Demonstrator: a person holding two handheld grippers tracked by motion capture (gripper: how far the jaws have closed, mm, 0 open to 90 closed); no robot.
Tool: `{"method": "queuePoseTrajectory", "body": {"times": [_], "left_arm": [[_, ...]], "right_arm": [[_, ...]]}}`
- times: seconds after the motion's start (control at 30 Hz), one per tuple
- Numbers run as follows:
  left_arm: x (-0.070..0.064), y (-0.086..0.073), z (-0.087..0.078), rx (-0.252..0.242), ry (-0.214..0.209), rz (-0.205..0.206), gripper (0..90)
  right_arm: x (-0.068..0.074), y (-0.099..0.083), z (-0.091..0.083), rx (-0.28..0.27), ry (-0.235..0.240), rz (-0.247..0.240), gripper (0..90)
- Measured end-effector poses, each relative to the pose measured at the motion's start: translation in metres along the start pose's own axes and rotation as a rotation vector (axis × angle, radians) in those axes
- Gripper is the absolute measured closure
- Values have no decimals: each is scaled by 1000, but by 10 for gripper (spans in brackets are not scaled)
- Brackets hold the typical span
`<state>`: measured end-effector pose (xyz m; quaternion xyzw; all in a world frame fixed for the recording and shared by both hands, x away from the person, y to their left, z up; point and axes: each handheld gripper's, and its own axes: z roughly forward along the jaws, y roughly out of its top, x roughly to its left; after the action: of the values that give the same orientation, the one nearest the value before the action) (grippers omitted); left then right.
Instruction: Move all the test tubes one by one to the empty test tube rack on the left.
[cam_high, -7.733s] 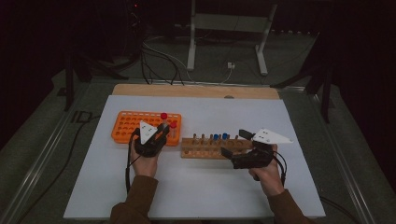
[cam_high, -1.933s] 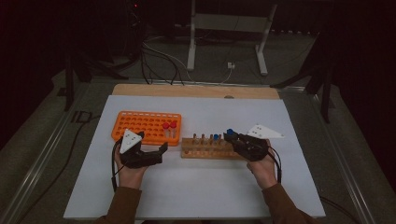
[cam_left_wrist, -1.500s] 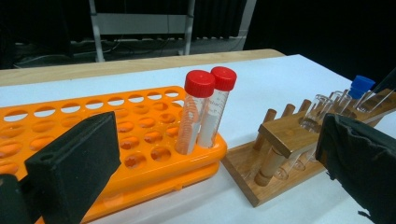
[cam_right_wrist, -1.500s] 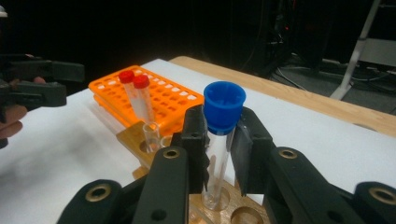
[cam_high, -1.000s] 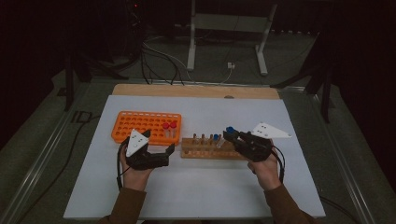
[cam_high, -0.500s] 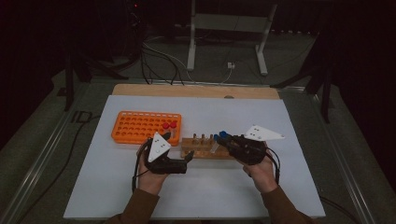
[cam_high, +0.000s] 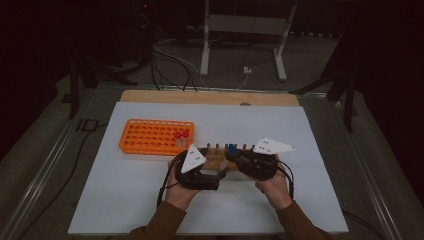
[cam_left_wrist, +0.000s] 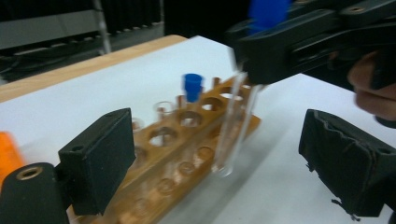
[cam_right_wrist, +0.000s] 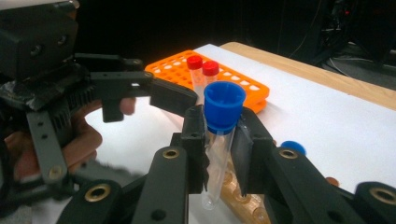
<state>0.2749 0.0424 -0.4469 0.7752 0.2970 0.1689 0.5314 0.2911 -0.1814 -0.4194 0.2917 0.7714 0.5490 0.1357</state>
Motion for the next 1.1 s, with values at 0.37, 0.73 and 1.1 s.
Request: {"method": "queuePoseTrajectory", "body": {"times": [0.37, 0.73, 1.1], "left_arm": [[-7, 2, 8, 17, -14, 13, 556], [-8, 2, 9, 22, -37, 12, 763], [-2, 1, 7, 24, -24, -1, 776]], "right_arm": [[5, -1, 3, 11, 14, -9, 764], [7, -2, 4, 18, 21, -12, 763], [1, 0, -1, -15, 11, 6, 588]]}}
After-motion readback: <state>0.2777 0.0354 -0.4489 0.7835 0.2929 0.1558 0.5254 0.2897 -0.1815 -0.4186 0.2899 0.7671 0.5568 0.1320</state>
